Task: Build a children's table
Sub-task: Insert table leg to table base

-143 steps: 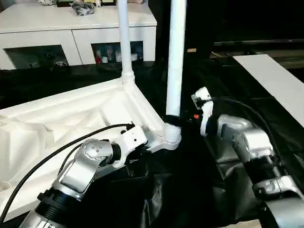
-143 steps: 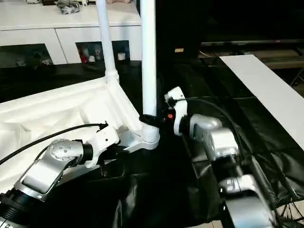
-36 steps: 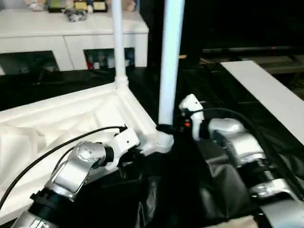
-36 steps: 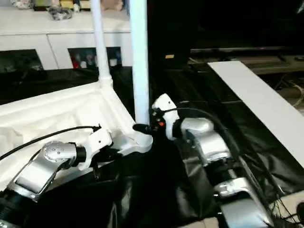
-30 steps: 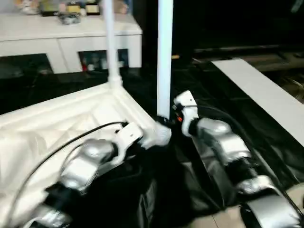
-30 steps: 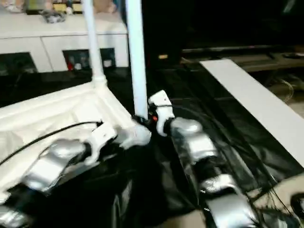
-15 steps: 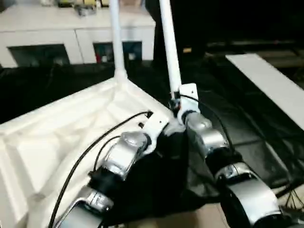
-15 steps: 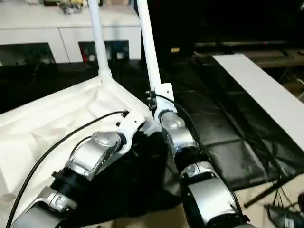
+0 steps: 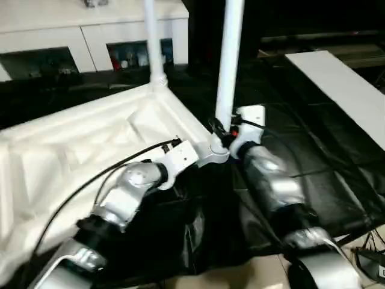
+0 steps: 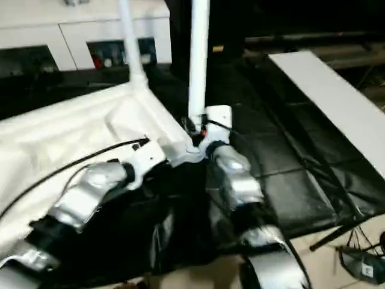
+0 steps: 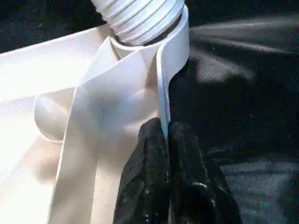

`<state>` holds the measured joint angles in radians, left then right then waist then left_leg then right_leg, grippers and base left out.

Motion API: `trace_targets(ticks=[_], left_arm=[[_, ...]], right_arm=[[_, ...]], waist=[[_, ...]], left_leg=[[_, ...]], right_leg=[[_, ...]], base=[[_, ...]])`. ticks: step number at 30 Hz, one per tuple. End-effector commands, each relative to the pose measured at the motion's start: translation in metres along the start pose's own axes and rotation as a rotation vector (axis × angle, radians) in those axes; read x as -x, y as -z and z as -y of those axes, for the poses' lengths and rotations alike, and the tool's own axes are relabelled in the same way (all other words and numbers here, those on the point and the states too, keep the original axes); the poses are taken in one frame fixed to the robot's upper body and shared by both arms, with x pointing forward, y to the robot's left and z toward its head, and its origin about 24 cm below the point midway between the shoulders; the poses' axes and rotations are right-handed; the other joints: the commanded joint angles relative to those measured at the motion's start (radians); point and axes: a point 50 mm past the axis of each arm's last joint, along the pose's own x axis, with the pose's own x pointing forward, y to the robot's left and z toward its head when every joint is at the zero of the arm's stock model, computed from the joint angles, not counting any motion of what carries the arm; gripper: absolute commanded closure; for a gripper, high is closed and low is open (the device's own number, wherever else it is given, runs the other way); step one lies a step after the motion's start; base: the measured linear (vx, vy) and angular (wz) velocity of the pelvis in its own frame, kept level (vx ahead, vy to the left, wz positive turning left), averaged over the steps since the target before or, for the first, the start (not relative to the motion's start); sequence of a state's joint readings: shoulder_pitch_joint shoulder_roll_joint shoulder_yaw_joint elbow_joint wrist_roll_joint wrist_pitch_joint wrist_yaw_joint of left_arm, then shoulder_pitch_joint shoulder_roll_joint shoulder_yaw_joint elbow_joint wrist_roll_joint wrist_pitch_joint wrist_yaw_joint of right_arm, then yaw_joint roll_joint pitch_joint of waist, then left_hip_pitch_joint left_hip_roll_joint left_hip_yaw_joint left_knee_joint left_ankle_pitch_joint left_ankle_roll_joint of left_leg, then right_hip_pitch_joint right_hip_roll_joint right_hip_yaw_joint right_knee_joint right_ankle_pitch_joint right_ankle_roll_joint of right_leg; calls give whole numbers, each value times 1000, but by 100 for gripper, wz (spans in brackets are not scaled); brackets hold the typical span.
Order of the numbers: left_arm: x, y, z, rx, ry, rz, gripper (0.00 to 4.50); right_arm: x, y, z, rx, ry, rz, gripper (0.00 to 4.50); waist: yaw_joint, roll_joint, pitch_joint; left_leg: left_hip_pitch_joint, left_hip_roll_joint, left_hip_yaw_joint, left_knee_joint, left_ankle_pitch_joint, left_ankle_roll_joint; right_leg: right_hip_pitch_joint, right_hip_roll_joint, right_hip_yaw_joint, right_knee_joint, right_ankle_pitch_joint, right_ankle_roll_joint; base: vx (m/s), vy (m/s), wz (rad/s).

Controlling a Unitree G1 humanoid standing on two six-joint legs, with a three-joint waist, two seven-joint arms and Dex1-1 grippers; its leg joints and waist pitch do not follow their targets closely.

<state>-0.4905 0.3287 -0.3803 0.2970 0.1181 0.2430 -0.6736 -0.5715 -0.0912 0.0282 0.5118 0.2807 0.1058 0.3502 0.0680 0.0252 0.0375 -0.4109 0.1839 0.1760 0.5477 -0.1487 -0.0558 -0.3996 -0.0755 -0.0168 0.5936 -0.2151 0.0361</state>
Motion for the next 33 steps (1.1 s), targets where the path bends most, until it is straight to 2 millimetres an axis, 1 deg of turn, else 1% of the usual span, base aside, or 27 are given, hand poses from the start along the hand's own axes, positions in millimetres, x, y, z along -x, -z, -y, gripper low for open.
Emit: trace_targets(ticks=[1, 2, 3, 5, 6, 7, 8, 9, 10, 11, 12, 14, 15, 16, 17, 18, 19, 20, 22, 23, 24, 26, 27, 28, 30, 32, 33], left_arm=[[8, 1, -2, 3, -12, 53, 404], [12, 0, -5, 50, -4, 86, 393], [22, -2, -12, 117, 6, 141, 384], [22, -2, -12, 117, 6, 141, 371], [34, -9, -21, 205, 16, 236, 359], [34, -9, -21, 205, 16, 236, 347], [44, -19, -31, 274, 15, 328, 347], [48, -26, -37, 313, 13, 389, 337], [49, -28, -38, 326, 14, 408, 325], [52, -33, -42, 355, 17, 453, 325], [55, -45, -45, 404, 35, 531, 308], [57, -65, -43, 494, 116, 647, 304], [55, -72, -39, 520, 166, 673, 300], [53, -78, -33, 544, 221, 688, 274], [52, -79, -32, 549, 230, 690, 266], [51, -87, -25, 596, 300, 734, 265], [51, -87, -25, 596, 300, 734, 260], [52, -90, -22, 623, 340, 757, 260], [54, -97, -18, 665, 402, 797, 222], [54, -97, -18, 668, 406, 800, 221], [59, -103, -16, 711, 460, 850, 221], [61, -105, -16, 717, 482, 868, 212], [63, -105, -15, 713, 507, 874, 180], [64, -105, -14, 707, 518, 874, 176], [62, -104, -15, 690, 493, 848, 176], [57, -103, -15, 663, 437, 808, 163], [54, -103, -15, 644, 421, 793, 146]], right_arm=[[8, -17, 10, 9, -15, 48, 267], [12, -22, 11, 11, -57, 58, 267], [21, -29, 10, 21, -142, 70, 267], [21, -29, 10, 21, -142, 70, 267], [30, -36, 8, 16, -226, 87, 267], [30, -36, 8, 16, -226, 87, 267], [34, -43, 6, 21, -287, 106, 267], [35, -47, 4, 25, -321, 118, 267], [36, -48, 3, 26, -333, 120, 267], [37, -51, 1, 28, -366, 124, 267], [40, -52, -5, 33, -434, 107, 268], [46, -52, -15, 52, -542, 56, 268], [48, -51, -20, 65, -584, 27, 268], [50, -49, -24, 77, -618, 3, 268], [50, -49, -25, 78, -623, 0, 268], [51, -48, -29, 81, -644, -10, 268], [51, -48, -29, 81, -644, -10, 268], [51, -49, -30, 80, -648, -12, 268], [52, -48, -32, 89, -658, -22, 268], [52, -48, -33, 89, -659, -22, 268], [53, -50, -34, 81, -665, -28, 268], [54, -51, -34, 76, -662, -27, 268], [54, -52, -34, 73, -662, -26, 268], [54, -53, -34, 72, -662, -25, 268], [56, -54, -35, 87, -675, -35, 268], [58, -52, -37, 103, -697, -57, 268], [59, -50, -38, 112, -709, -72, 268]], waist=[[1, -10, -72], [4, -1, -79], [6, 2, -80], [8, 2, -78], [5, 2, -70], [5, 2, -69], [2, 1, -64], [2, -1, -63], [-1, -1, -61], [0, -1, -58], [0, -3, -57], [3, -5, -54], [5, -8, -51], [6, -9, -50], [8, -6, -50], [9, -7, -49], [9, -7, -49], [12, -8, -53], [12, -9, -55], [13, -9, -56], [14, -9, -59], [15, -9, -61], [15, -8, -61], [17, -6, -62], [18, -7, -62], [18, -7, -61], [18, -7, -61]], left_leg=[[30, 27, -4, -29, 7, 80], [31, 26, -3, -22, 40, 81], [30, 27, -4, -19, 46, 76], [31, 27, -1, -19, 35, 72], [33, 31, 0, -27, -61, 54], [33, 32, 0, -29, -81, 50], [32, 34, 0, -34, -119, 41], [35, 38, 1, -35, -149, 38], [35, 36, 2, -35, -163, 34], [37, 37, 4, -37, -187, 30], [39, 38, 6, -37, -198, 26], [39, 39, 6, -37, -211, 24], [39, 40, 9, -37, -218, 23], [37, 39, 7, -37, -222, 22], [36, 38, 8, -37, -225, 19], [36, 35, 9, -36, -238, 12], [36, 35, 9, -36, -238, 12], [38, 34, 10, -34, -221, 3], [36, 35, 9, -32, -197, 6], [35, 33, 9, -30, -189, 9], [35, 31, 9, -27, -164, 15], [34, 30, 9, -23, -139, 31], [34, 29, 10, -23, -135, 34], [36, 31, 9, -21, -126, 40], [38, 32, 9, -20, -132, 41], [39, 33, 8, -20, -140, 39], [39, 34, 8, -21, -143, 39]], right_leg=[[53, -33, 20, -27, 402, -183], [50, -29, 16, -18, 476, -185], [49, -27, 14, -16, 493, -193], [48, -27, 13, -17, 480, -195], [45, -32, 15, -26, 333, -211], [46, -34, 15, -28, 294, -216], [45, -36, 16, -31, 226, -227], [42, -39, 18, -36, 161, -234], [42, -39, 19, -36, 134, -242], [39, -38, 20, -40, 78, -248], [39, -38, 20, -39, 60, -252], [38, -40, 21, -43, 0, -250], [37, -40, 23, -45, -25, -248], [37, -41, 23, -47, -44, -244], [38, -41, 23, -47, -63, -238], [36, -41, 26, -54, -116, -220], [36, -41, 26, -54, -116, -220], [35, -40, 26, -52, -106, -211], [36, -37, 25, -49, -64, -216], [38, -38, 24, -48, -51, -216], [41, -35, 23, -42, -13, -220], [43, -34, 23, -39, 31, -228], [43, -33, 22, -38, 38, -229], [42, -33, 22, -37, 52, -232], [42, -32, 22, -37, 48, -232], [43, -32, 21, -39, 37, -226], [43, -32, 21, -40, 32, -222]], base=[[52, 9, -3], [0, 0, 0], [0, 0, 0], [0, 0, 0], [0, 0, 0], [0, 0, 0], [0, 0, 0], [0, 0, 0], [0, 0, 0], [-50, 0, 0], [-50, 0, 0], [0, 0, 0], [0, 0, 0], [0, 0, 0], [0, 0, 0], [0, 0, 0], [0, 0, 0], [0, 0, 0], [0, 0, 0], [0, 0, 0], [0, 0, 0], [0, 0, 0], [0, 0, 0], [0, 0, 0], [0, 0, 0], [0, 0, 0], [0, 0, 0]])
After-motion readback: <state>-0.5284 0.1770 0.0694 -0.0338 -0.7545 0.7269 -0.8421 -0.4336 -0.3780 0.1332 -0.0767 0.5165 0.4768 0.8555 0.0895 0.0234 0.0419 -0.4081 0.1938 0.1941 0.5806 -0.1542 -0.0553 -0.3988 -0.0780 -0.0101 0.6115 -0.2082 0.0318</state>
